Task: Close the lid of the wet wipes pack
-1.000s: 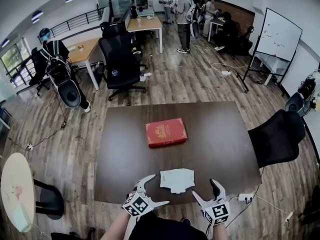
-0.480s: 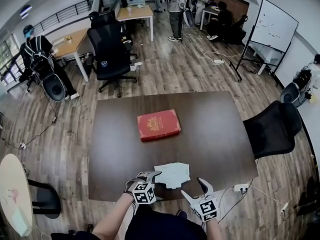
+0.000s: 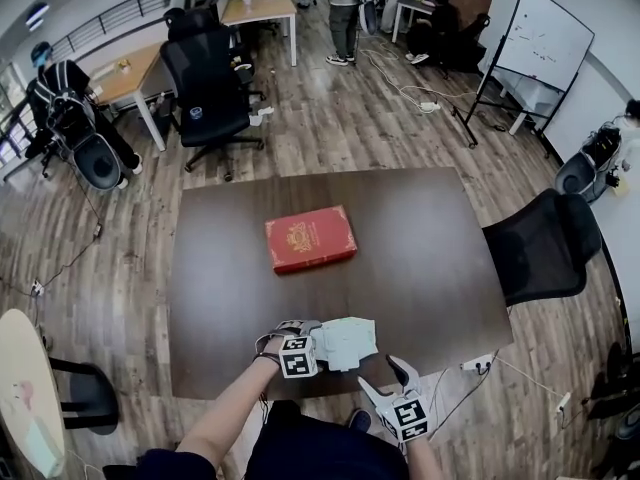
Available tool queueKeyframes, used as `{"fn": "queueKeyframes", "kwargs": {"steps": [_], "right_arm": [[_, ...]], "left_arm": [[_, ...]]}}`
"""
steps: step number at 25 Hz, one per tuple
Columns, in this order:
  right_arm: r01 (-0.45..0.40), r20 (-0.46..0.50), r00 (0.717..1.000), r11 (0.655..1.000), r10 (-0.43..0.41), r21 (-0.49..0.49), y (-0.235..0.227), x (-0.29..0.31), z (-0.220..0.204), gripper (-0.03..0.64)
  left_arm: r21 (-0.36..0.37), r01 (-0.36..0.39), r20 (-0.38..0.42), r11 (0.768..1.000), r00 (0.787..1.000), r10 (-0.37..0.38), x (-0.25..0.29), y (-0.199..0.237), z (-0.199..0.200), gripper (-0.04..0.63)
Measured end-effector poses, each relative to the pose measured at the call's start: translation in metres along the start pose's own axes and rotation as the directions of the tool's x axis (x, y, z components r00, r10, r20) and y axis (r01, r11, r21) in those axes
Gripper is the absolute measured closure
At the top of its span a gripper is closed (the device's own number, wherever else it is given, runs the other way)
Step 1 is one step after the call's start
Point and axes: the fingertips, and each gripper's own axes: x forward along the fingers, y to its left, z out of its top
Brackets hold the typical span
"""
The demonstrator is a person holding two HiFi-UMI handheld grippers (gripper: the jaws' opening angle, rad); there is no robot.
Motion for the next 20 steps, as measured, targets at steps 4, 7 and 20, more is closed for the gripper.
{"fn": "queueKeyframes", "kwargs": {"steps": [4, 7, 20], "right_arm": [[-0.001, -0.025, 1.0, 1.0, 0.001, -0.001, 0.001, 0.004, -0.011, 0.298], [-0.012, -0.031, 0.999, 1.0, 0.013, 0.018, 0.006, 0.005, -0.018, 0.299], [-0.107, -0.199, 0.978, 0.967, 0.06, -0.233, 0.013, 0.044, -0.056, 0.313]], "left_arm": [[-0.018, 0.014, -0.043, 1.0, 0.999, -0.015, 0.017, 0.009, -0.01, 0.104], [-0.026, -0.004, -0.078, 1.0, 0.997, 0.002, 0.026, 0.01, -0.019, 0.133], [-0.017, -0.055, -0.079, 0.998, 0.995, 0.053, 0.044, 0.017, -0.022, 0.186]]}}
